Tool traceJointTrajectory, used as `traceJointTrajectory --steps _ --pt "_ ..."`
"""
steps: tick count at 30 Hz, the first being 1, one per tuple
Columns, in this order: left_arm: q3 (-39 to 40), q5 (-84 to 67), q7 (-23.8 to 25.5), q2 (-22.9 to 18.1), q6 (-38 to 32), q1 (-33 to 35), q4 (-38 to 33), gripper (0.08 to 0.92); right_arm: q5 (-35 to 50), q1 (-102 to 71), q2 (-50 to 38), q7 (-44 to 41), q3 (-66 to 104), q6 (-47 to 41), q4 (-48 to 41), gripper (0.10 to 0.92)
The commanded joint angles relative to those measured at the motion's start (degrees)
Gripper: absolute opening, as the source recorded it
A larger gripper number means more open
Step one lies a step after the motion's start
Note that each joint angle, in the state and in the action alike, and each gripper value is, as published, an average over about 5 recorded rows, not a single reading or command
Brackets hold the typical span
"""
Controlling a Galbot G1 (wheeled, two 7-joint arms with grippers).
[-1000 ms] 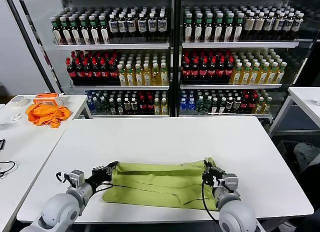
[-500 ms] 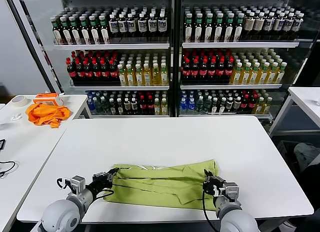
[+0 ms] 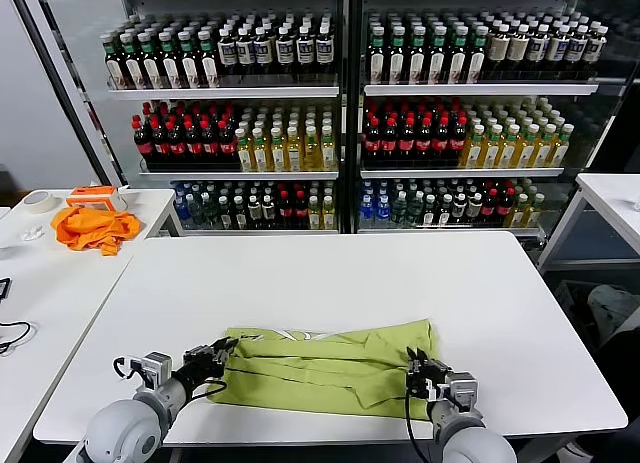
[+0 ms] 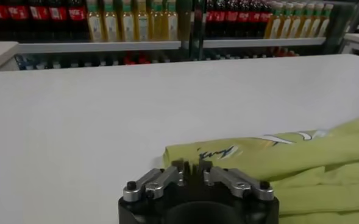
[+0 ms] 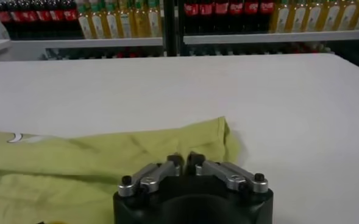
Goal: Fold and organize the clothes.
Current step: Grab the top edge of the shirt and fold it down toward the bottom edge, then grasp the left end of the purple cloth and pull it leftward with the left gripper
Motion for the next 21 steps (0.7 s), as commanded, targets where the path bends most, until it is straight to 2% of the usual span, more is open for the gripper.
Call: traceJointTrajectory --steps 1,10,15,18,21 --pt "-0.28 -2.0 -6.23 -0.67 -1.35 0.38 -2.65 0.346 -0.11 -3.84 -0.06 -0.36 3.58 -0.25 5.74 0.388" --pt "3.85 -2.71 -19.24 -4.02 -1.6 1.47 -3.75 0.606 -0.29 -7.47 0.33 -0.64 7.4 -0.24 7.67 0.648" --pt "4.83 -2.04 -21.57 -4.7 -0.83 1.94 -2.86 0.751 -0.83 -7.72 1.12 -0.69 7.23 -0.21 7.27 0.784" --pt "5.14 -1.94 -21.76 -4.7 -0.55 2.14 -2.7 0.806 -1.23 -7.56 1.49 -0.72 6.95 -0.17 6.92 0.817" --pt "5.57 -1.95 -21.43 -4.79 -0.64 2.12 -2.69 0.819 -1.62 -7.33 1.81 -0.68 6.65 -0.16 6.61 0.822"
